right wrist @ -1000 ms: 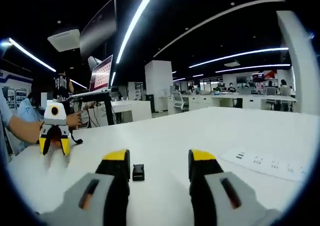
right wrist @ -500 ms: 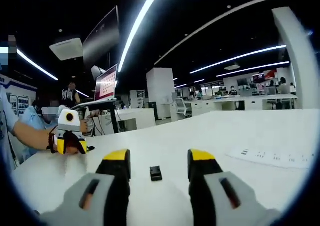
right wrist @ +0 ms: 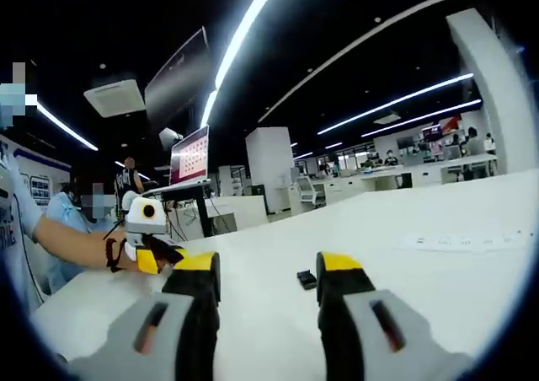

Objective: Snap the two parts of the plastic buckle together until the buckle closes and remains connected.

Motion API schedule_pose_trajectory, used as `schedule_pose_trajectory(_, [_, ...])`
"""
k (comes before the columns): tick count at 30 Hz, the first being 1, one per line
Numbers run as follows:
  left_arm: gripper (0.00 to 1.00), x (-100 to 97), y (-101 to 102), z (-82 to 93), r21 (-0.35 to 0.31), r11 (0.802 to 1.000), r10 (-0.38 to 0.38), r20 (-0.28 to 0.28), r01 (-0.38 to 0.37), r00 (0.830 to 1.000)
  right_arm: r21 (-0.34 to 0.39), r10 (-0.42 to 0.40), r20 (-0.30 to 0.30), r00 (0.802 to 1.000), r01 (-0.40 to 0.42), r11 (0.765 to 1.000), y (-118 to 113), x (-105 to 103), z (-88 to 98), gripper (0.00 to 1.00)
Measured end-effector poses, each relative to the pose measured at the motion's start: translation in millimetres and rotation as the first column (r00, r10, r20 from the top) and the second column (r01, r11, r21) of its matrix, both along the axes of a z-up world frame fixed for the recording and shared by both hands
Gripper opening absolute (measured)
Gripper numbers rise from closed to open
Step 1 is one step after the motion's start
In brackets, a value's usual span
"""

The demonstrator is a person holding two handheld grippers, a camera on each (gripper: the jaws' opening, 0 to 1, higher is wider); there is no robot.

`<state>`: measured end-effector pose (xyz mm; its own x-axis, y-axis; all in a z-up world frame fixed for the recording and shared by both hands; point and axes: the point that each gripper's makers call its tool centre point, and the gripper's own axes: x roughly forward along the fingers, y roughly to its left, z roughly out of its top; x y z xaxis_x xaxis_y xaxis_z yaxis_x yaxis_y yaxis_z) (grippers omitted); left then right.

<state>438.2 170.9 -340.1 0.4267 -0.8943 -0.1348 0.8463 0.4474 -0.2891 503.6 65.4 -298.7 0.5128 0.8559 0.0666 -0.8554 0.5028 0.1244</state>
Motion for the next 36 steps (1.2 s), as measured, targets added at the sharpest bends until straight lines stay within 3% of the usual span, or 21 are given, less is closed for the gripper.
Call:
schedule_pose_trajectory(10, [0.28,-5.5,0,2.5,-0.003,0.999,-0.041,0.034,0.041,0.999,0.022,0.057,0.008,0.998,-0.057,0.998,-2,-66,4.3,0.49])
schedule_pose_trajectory(15, [0.29,-11.4,-2,4.9,-0.010,0.999,-0.050,0.046,0.051,0.998,0.003,0.058,0.009,0.998,-0.058,0.998,-1,-78,1.7,0.49])
schedule_pose_trajectory(21, [0.29,-15.4,-1,11.5,-0.046,0.997,-0.055,0.061,0.058,0.997,-0.065,0.066,-0.009,0.998,-0.066,0.996,1,-82,-10.4,0.49])
schedule_pose_trajectory(26, [0.30,-20.3,-2,15.1,-0.059,0.995,-0.077,0.084,0.082,0.993,-0.113,0.087,-0.021,0.996,-0.089,0.990,3,-99,-18.6,0.49])
schedule_pose_trajectory(29, [0.32,-21.6,-2,17.8,-0.075,0.993,-0.083,0.086,0.090,0.993,-0.113,0.087,-0.011,0.996,-0.087,0.990,-2,-109,-17.3,0.50])
schedule_pose_trajectory(32, [0.41,-28.3,-10,18.6,-0.075,0.989,-0.119,0.101,0.127,0.988,-0.092,0.084,-0.010,0.996,-0.085,0.992,-13,-111,-14.2,0.53])
schedule_pose_trajectory(36, [0.44,-40.1,-20,8.8,0.009,0.984,-0.180,0.112,0.181,0.977,-0.036,0.071,-0.015,0.997,-0.072,0.997,-25,-116,-6.6,0.53])
